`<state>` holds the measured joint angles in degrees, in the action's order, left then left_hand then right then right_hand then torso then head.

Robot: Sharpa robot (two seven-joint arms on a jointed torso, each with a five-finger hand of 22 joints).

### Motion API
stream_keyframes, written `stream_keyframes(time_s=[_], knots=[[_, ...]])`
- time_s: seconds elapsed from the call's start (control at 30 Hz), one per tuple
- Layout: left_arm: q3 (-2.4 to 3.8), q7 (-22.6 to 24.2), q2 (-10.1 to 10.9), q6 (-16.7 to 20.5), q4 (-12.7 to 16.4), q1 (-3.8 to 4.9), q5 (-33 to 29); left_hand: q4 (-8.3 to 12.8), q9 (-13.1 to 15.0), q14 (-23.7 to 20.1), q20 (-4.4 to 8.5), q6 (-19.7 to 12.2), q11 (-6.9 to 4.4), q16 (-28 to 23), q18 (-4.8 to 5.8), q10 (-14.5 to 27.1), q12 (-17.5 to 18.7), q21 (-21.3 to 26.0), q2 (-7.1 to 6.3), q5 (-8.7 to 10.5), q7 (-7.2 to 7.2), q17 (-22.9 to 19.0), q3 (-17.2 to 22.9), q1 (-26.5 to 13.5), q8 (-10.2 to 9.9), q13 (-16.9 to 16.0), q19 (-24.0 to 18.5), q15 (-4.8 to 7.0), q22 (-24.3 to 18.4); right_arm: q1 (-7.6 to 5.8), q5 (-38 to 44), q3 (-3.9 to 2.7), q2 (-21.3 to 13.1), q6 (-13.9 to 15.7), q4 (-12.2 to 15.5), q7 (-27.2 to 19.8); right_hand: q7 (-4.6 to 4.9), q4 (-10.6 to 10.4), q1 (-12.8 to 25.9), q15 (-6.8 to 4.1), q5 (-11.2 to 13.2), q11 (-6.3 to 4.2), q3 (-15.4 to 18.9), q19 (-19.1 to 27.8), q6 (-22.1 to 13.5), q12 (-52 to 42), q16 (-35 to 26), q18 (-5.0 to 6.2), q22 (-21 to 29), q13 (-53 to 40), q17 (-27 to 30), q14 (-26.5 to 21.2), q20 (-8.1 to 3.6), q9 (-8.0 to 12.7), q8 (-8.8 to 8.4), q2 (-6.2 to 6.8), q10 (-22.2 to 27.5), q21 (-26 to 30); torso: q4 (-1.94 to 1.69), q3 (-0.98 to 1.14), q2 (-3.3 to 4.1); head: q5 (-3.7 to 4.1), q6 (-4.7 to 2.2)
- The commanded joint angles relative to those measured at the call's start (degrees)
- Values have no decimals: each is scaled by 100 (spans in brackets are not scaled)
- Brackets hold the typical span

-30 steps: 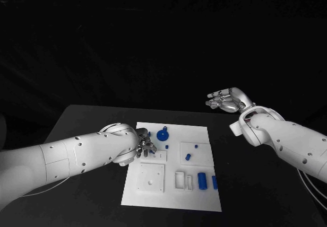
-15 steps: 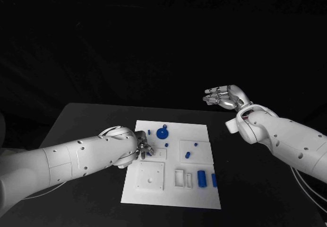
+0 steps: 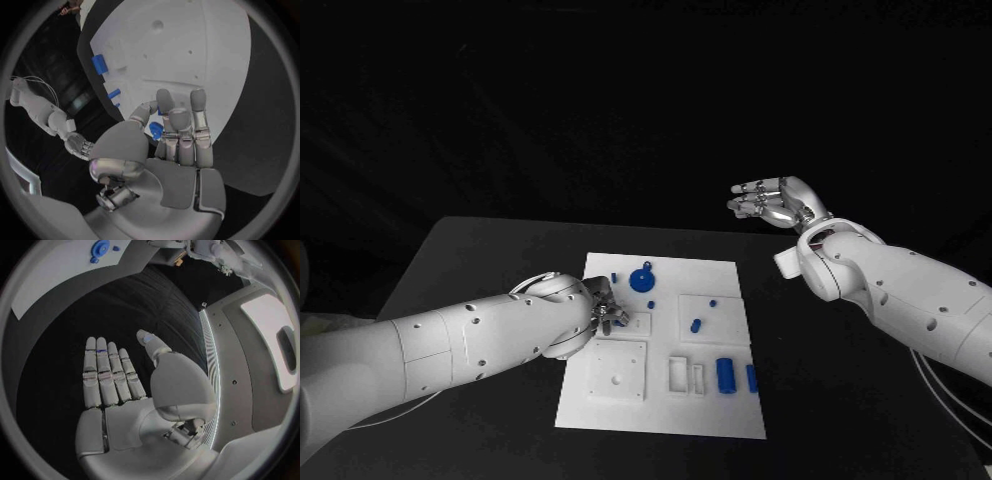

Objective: Assemble the parts on the task board

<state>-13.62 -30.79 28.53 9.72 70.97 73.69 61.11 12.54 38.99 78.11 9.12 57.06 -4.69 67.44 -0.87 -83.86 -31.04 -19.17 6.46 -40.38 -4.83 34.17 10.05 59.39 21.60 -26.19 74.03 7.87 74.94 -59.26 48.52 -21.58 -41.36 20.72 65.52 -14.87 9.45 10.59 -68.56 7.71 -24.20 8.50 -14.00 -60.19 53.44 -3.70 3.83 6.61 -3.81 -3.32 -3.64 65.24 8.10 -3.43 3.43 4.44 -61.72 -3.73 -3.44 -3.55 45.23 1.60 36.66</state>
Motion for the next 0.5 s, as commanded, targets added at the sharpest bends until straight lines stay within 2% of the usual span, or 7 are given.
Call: stream_keyframes(time_s=[0.03,0.27,0.5], knots=[[2,91,3,421,67,-15,54,359,652,32,-19,659,-41,-23,49,-173,25,-22,-59,-36,596,25,345,17,31,-6,44,2,101,0,-43,-3,16,-94,-14,-100,3,4,-45,3,-29,-7,44,35,-44,19,-27,53,5,0,6,-33,-4,9,-8,-7,43,-26,-9,0,2,3,10],[4,96,23,637,122,-30,96,355,605,126,-8,719,-53,-6,48,-230,14,-41,-90,-78,618,265,334,3,54,-39,84,14,104,1,-43,-3,33,-117,-36,-92,2,6,-43,2,-46,-6,59,48,-43,19,-27,54,5,0,6,-43,0,9,-9,-13,50,-27,1,-7,1,0,17],[4,66,27,602,121,-61,110,359,581,152,-22,752,-45,-19,34,-237,-23,-58,-93,-84,627,376,315,-6,68,-48,84,6,104,2,-41,-3,44,-143,-60,-72,2,13,-45,7,-58,-5,66,53,-42,18,-27,54,5,0,6,-48,3,9,-8,-13,52,-28,-5,0,4,9,41]])
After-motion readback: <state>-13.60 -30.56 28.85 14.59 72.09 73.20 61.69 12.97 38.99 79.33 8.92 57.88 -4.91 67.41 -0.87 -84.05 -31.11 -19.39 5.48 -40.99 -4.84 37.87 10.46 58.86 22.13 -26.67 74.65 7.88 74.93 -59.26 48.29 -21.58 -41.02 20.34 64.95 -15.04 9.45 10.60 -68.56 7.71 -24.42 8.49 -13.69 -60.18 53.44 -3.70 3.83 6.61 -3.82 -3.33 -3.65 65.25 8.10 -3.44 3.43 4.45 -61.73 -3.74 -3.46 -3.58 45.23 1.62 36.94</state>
